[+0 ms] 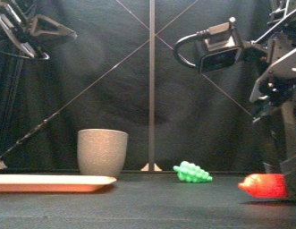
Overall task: Pick the red chile then place it in the grey bowl
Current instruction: Place red chile in the grey bowl
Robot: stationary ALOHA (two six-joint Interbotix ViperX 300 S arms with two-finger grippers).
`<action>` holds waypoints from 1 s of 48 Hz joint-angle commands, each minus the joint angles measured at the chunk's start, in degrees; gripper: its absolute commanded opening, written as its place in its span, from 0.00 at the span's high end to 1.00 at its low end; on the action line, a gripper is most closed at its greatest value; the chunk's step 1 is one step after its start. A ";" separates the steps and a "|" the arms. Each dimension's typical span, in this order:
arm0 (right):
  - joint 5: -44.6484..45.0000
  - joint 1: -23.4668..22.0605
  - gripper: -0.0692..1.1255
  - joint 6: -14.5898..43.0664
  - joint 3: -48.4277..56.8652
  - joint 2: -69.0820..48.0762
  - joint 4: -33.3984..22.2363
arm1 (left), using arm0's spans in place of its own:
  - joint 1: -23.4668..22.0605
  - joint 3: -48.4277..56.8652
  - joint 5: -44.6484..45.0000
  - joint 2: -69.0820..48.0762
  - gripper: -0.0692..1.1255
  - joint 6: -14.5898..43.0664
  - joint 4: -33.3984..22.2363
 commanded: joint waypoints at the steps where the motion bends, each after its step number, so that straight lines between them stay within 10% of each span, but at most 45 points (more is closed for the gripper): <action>1: -0.26 -4.13 0.47 0.26 -2.02 -4.04 -6.33 | 0.09 -0.79 -0.26 0.00 0.97 0.09 0.09; 11: -6.06 -17.05 0.47 0.70 -7.21 -7.12 -17.75 | 0.00 -0.62 0.09 -0.44 0.97 0.09 0.18; 30: -38.06 -38.85 0.47 0.26 -19.42 0.18 -18.63 | 0.09 -0.62 1.58 -1.23 0.97 0.09 0.09; 48: -38.14 -42.80 0.46 0.09 -29.00 10.72 -20.21 | 0.09 -0.44 1.67 -1.32 0.97 0.09 0.09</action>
